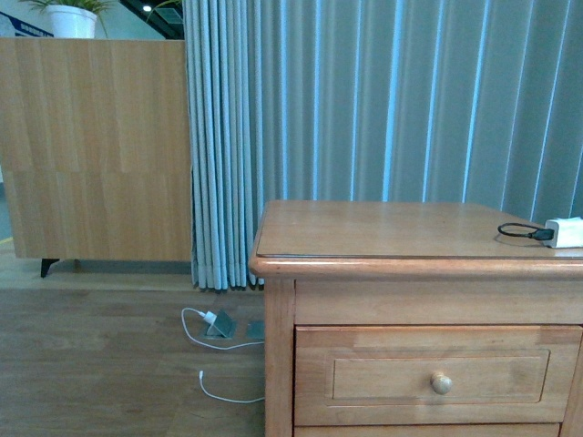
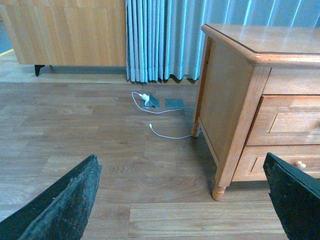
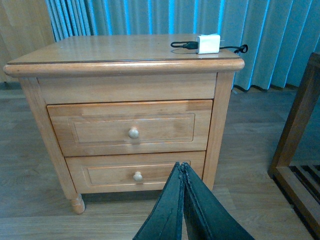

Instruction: Place pink marker in drawer with both arms

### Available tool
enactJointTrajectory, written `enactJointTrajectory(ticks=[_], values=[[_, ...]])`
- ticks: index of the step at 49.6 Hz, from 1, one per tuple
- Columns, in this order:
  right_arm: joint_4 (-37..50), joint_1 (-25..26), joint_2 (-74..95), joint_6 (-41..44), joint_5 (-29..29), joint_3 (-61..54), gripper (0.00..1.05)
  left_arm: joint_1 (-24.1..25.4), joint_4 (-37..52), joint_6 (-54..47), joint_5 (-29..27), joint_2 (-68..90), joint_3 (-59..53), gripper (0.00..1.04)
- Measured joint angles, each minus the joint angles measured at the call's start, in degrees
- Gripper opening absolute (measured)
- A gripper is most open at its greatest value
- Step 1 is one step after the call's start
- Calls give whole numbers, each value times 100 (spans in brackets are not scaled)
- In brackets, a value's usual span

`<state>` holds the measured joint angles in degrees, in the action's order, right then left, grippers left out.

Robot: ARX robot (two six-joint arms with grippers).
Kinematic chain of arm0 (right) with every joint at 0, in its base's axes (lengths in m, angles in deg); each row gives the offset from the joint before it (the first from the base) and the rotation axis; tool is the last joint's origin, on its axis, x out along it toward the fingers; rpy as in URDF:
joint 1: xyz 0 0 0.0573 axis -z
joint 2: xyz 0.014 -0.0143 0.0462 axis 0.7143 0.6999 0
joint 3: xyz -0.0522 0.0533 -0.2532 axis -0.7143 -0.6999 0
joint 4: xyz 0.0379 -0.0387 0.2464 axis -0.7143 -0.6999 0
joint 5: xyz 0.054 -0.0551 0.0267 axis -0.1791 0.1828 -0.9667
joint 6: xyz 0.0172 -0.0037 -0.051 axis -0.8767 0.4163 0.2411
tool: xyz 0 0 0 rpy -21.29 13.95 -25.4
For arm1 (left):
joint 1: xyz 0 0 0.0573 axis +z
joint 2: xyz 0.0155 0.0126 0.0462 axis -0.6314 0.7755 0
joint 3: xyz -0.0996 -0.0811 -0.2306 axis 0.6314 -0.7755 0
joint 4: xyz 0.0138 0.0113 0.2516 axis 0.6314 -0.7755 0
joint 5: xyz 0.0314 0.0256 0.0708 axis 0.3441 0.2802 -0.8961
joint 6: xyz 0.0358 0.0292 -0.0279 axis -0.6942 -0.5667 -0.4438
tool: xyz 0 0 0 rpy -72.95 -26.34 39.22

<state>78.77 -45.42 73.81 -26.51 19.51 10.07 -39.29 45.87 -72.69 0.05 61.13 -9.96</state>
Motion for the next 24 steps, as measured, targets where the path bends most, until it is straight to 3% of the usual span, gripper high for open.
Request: enactJointTrajectory(ticks=[5, 16, 24], values=[[0, 0, 0, 13, 0, 0, 3, 0, 0, 0, -2, 0, 0, 99], [-2, 0, 0, 11, 0, 0, 59, 0, 0, 0, 0, 0, 0, 99], [-2, 0, 0, 11, 0, 0, 91, 0, 0, 2, 0, 0, 0, 99]])
